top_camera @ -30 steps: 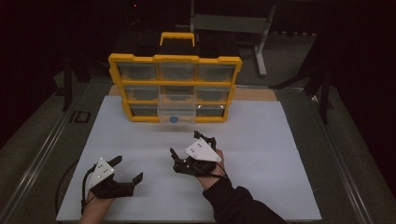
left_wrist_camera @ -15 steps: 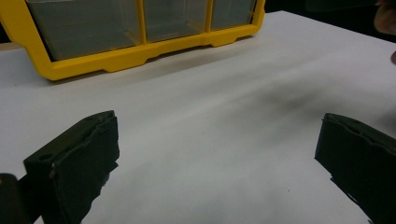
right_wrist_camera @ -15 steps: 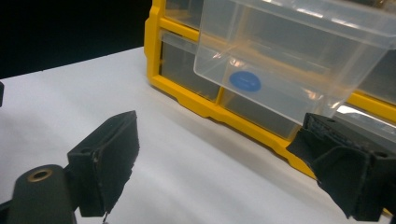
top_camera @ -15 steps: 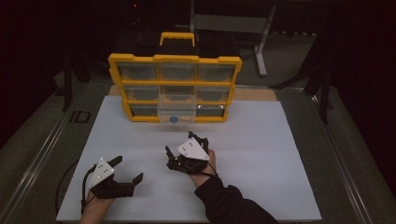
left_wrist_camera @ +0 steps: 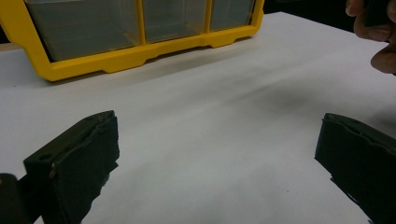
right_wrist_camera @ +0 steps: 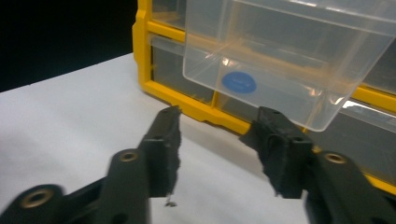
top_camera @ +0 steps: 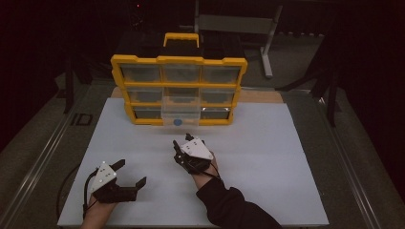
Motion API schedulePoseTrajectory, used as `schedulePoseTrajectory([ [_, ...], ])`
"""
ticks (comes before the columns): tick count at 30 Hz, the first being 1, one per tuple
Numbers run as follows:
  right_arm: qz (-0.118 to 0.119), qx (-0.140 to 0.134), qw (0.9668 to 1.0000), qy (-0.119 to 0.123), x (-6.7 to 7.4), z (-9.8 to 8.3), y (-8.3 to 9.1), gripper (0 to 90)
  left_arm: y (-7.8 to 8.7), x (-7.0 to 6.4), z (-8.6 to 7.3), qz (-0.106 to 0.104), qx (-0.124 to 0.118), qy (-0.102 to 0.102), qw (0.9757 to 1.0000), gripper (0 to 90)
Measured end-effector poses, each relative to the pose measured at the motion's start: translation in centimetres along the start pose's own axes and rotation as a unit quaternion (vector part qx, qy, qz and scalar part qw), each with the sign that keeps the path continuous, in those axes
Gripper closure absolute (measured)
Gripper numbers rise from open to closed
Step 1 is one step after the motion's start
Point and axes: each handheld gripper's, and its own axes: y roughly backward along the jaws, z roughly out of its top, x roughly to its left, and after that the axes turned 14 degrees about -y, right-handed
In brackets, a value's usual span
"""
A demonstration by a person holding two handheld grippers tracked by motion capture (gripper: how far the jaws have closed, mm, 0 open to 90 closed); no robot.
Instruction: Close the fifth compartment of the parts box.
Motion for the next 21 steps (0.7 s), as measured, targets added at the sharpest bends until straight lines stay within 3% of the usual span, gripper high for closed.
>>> schedulePoseTrajectory([
  [5, -0.002, -0.001, 1.0000, -0.002, -0.1, 0.2, 0.1, 62.9, 0.0, 0.0, 0.0, 0.000, 0.001, -0.001, 1.0000, 0.0],
  [11, 0.014, -0.011, 0.9998, -0.006, -0.3, 0.5, 0.4, 84.4, 0.0, 0.0, 0.0, -0.002, 0.000, -0.001, 1.0000, 0.0],
  [16, 0.015, -0.011, 0.9998, -0.010, -0.3, 0.8, 0.5, 88.8, 0.0, 0.0, 0.0, -0.001, 0.001, -0.002, 1.0000, 0.0],
  [21, -0.001, -0.015, 0.9997, -0.021, -0.5, 1.2, 0.3, 89.5, 0.0, 0.0, 0.0, -0.001, 0.000, -0.001, 1.0000, 0.0],
])
